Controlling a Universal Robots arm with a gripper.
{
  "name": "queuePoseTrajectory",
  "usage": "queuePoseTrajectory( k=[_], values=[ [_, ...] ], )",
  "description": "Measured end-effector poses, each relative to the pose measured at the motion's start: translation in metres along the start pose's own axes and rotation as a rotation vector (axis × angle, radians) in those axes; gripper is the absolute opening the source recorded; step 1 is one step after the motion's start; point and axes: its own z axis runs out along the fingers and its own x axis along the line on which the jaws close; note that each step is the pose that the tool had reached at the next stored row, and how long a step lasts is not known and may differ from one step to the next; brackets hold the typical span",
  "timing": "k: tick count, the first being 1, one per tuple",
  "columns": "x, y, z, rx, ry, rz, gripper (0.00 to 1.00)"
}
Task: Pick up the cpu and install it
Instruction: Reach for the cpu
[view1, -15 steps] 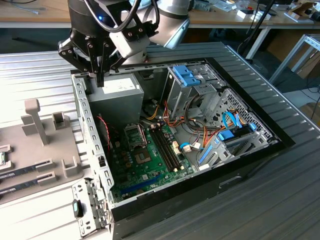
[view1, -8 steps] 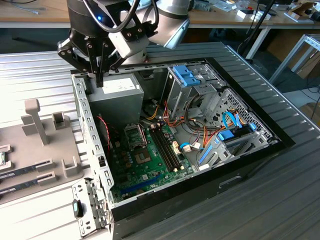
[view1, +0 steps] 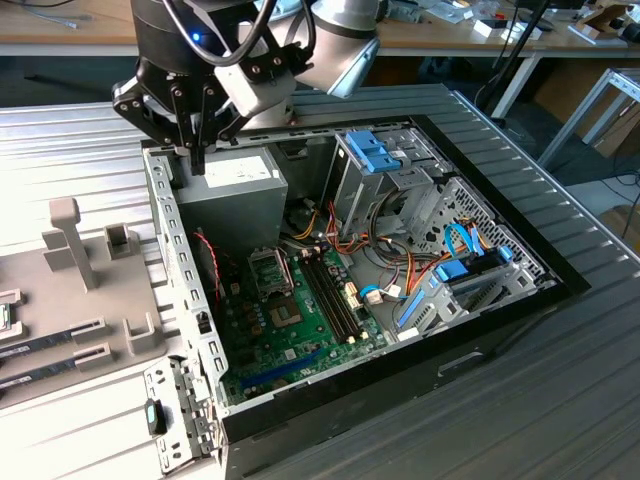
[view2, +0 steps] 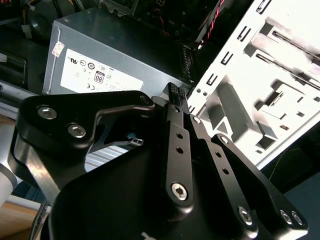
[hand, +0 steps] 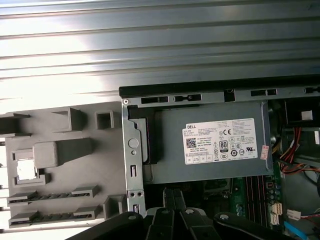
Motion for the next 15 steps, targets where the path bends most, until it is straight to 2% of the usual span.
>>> queuePoseTrajectory(
  k=[15],
  values=[
    [0.003,-0.0002,0.0005,0.0,0.0,0.0,0.11]
  ],
)
